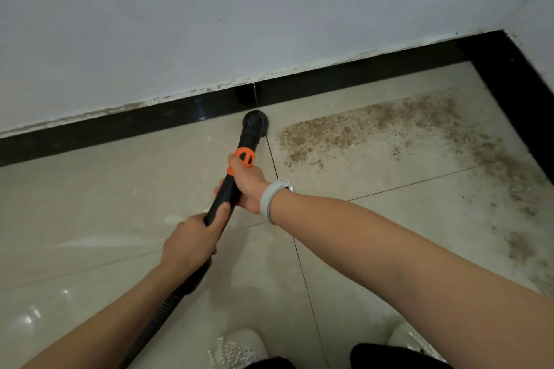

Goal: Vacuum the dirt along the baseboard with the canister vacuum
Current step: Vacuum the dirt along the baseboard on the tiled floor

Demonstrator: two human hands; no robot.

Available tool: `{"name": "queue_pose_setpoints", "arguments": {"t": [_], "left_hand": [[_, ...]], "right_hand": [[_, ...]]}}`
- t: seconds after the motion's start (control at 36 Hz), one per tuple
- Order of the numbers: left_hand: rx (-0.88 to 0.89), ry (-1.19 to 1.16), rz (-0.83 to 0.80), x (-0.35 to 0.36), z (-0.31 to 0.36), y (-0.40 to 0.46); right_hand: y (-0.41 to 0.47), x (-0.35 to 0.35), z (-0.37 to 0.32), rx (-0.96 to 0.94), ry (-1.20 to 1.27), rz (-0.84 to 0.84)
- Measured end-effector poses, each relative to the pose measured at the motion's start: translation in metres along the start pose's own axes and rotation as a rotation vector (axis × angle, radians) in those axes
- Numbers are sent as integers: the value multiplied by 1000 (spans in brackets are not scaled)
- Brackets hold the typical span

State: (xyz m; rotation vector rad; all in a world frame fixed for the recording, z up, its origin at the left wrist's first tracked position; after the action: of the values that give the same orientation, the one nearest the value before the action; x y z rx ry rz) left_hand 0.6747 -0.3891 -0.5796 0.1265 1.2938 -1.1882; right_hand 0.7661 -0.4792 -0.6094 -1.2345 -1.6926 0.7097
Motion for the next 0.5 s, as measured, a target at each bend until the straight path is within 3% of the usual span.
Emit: {"name": "queue_pose_setpoints", "arguments": {"t": [0.25,0.5], "left_hand": [[21,148,-63,16,-10,-27],[3,75,5,-8,7,19]], "right_hand": [[-4,-22,42,28,46,64],[6,2,-16,-27,37,48]]}}
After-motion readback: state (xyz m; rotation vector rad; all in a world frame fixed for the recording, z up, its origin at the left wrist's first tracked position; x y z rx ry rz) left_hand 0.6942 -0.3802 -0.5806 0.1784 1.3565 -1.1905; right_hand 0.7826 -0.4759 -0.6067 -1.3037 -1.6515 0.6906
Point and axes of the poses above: each hand's wrist, its own y-axis towards the middle knuckle, its own x-axis out of the palm, z = x × y, the point moved 9 cm from there along y, towards the middle knuckle, and after that the axes turned 5 degrees about y, right-handed, at the moved point
